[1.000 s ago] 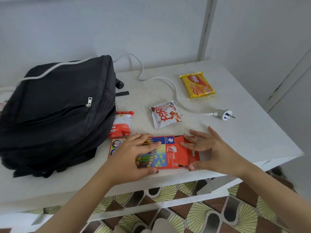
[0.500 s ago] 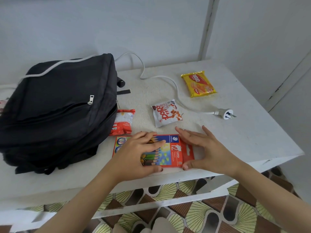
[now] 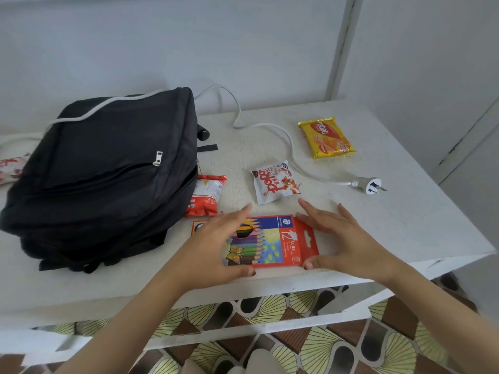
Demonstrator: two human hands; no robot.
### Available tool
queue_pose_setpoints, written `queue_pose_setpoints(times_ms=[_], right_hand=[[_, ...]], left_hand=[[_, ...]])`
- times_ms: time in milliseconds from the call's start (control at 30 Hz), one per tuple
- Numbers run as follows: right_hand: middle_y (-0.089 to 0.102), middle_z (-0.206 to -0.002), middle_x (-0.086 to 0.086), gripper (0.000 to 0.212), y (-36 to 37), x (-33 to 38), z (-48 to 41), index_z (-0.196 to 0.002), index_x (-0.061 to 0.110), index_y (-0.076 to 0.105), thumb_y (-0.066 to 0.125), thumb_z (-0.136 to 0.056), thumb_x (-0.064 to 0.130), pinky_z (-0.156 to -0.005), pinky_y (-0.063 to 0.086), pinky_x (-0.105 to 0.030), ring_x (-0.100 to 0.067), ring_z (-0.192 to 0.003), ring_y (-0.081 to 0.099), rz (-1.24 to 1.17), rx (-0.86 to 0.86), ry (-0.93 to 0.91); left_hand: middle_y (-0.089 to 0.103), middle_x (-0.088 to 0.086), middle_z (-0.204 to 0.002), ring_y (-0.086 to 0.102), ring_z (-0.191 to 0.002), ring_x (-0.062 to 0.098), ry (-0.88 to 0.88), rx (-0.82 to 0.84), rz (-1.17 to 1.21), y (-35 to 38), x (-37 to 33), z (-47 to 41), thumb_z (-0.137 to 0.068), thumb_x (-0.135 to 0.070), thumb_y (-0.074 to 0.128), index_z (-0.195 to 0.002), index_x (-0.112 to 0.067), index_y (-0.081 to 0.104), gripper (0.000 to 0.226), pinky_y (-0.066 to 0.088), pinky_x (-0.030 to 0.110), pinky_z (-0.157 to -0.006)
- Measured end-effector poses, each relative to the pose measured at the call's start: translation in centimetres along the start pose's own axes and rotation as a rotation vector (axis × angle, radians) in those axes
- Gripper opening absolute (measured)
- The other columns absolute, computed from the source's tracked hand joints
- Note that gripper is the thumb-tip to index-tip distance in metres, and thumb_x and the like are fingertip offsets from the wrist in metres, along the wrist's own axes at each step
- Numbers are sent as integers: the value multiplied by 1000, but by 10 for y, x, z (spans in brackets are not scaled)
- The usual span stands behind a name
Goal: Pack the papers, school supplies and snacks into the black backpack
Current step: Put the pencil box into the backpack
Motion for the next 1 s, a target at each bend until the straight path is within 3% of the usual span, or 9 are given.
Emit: queue_pose_setpoints(times_ms=[100,367,433,567,633,733,833,933,1000], right_hand=[[40,-128,39,98,0,3,-2,-142,51,8,55,-61,79,-116,-6,-36,17,-126,30,-26,11,3],[44,-126,37,101,0,5,-5,-139,60,0,62,-60,74,-115,-7,-33,20,-124,30,-54,28,-2],[42,-128,34,98,-3,9,-5,-141,57,4,61,-63,73,-116,-1,-32,17,-124,27,32,32,-6],[31,-121,35,81,-6,20,-2,-134,52,20,70,-69,57,-107,27,-22,7,-118,29,74,66,-7],[26,-125,38,77,-4,29,0,-130,53,23,70,-69,55,-106,25,-18,10,-124,25,54,80,-58],[18,-135,39,81,4,40,2,-134,58,19,64,-68,67,-110,15,-18,16,-131,11,55,119,-119],[16,-146,28,84,5,48,3,-136,61,12,61,-68,71,-108,13,-18,12,-132,9,126,127,-136],[19,-151,15,79,0,58,0,-137,58,19,59,-70,71,-108,19,-21,0,-133,17,172,86,-173],[24,-149,11,76,-1,65,-3,-138,56,24,59,-71,71,-108,15,-19,-3,-132,21,212,62,-212]], left_hand=[[37,-25,-137,36,-124,-4,-66,-32,108,-1,5,-2,-62,-53,79,-138,-55,-13,119,41,30,-103],[42,-20,-139,46,-121,4,-58,-64,156,-1,4,-1,-59,-52,80,-135,-59,-18,124,43,38,-100],[41,-22,-138,47,-120,4,-57,-60,165,0,6,-2,-59,-52,81,-136,-59,-15,123,45,38,-99],[41,-23,-136,45,-121,2,-47,-58,182,-1,7,0,-58,-52,80,-137,-60,-4,116,48,35,-96],[42,-23,-134,45,-120,0,-32,-62,192,-1,5,2,-56,-53,81,-135,-61,9,108,49,34,-95],[42,-31,-126,45,-117,-4,2,-72,161,-4,-3,7,-56,-51,82,-126,-59,25,91,49,32,-93],[38,-34,-129,40,-121,-5,34,-85,98,-15,-12,13,-54,-54,81,-127,-57,24,93,45,31,-97],[38,-30,-131,37,-123,-4,58,-111,0,-32,-20,19,-55,-57,79,-132,-54,20,97,42,32,-101],[40,-28,-129,37,-121,-4,76,-123,-55,-45,-24,22,-55,-56,79,-132,-53,19,98,40,29,-100]])
Point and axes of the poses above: each hand's wrist, its own z-axis away from the middle knuckle, its own y-axis out of the palm, x = y × z, the point moved 8 cm from there along -z, towards the middle knuckle
